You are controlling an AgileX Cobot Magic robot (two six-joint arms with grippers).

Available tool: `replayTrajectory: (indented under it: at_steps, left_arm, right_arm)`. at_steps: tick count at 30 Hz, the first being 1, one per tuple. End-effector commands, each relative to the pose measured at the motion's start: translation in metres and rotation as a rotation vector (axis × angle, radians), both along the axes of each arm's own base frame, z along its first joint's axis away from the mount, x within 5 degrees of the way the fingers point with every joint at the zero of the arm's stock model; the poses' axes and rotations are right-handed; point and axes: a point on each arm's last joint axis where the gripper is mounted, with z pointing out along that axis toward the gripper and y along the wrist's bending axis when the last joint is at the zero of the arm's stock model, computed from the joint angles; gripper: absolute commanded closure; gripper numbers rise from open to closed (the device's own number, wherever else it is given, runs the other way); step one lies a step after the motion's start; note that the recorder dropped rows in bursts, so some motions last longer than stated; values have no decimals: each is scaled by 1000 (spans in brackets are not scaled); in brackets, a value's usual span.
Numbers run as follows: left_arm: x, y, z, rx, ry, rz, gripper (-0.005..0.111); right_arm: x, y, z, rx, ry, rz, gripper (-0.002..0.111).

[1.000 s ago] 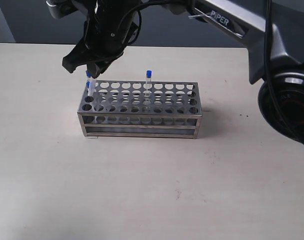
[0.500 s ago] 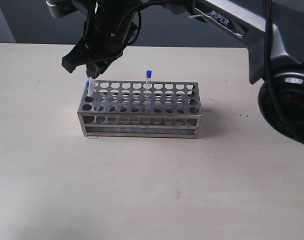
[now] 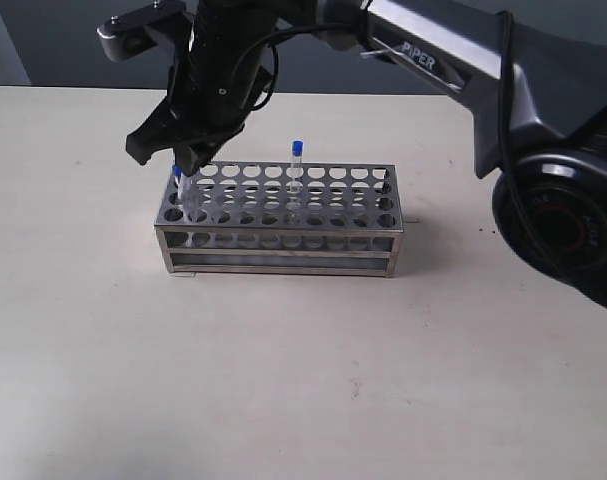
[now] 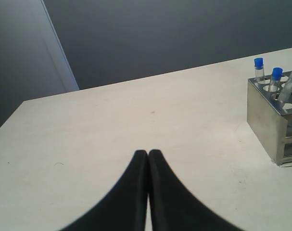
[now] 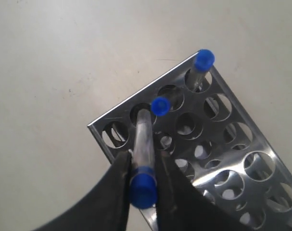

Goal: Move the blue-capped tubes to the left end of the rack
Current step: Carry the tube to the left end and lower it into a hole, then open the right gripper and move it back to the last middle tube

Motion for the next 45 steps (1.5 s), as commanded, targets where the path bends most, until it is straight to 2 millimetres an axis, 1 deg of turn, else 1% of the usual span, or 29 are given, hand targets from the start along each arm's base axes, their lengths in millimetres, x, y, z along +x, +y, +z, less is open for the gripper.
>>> replayTrajectory:
  at_steps: [1, 6, 12, 15, 22, 26, 32, 34, 37, 39, 40, 42, 45]
  left_arm:
    - [0, -1, 2, 0, -10, -8, 106]
    - [0, -1, 2, 0, -10, -8, 106]
    - [0, -1, 2, 0, -10, -8, 106]
    - [0, -1, 2, 0, -10, -8, 106]
    - [0, -1, 2, 0, -10, -8, 106]
    - [0, -1, 2, 0, -10, -8, 106]
    - [0, -1, 2, 0, -10, -8, 106]
    - [0, -1, 2, 0, -10, -8, 106]
    - [0, -1, 2, 0, -10, -8, 106]
    - [0, -1, 2, 0, -10, -8, 106]
    - [0, -1, 2, 0, -10, -8, 106]
    - [0, -1, 2, 0, -10, -8, 106]
    - [0, -1, 2, 0, -10, -8, 106]
  right_arm:
    - [-1, 2, -2, 10, 17, 2, 109]
    - [2, 7, -4, 51, 5, -7, 109]
    - [3, 18, -5, 164, 4, 6, 109]
    - [3, 18, -11, 151, 13, 11, 109]
    - [3, 21, -36, 103, 75, 16, 109]
    - [3, 21, -46, 77, 101, 21, 109]
    - [2, 22, -45, 90, 118, 17, 109]
    - [2, 22, -45, 91, 119, 17, 104]
    - [0, 23, -45, 101, 133, 17, 84]
    - [0, 23, -45, 106, 143, 17, 69]
    - [0, 23, -44, 106, 143, 17, 64]
    - [-1, 23, -43, 102, 146, 20, 62]
    - [-4, 21, -36, 101, 157, 26, 68]
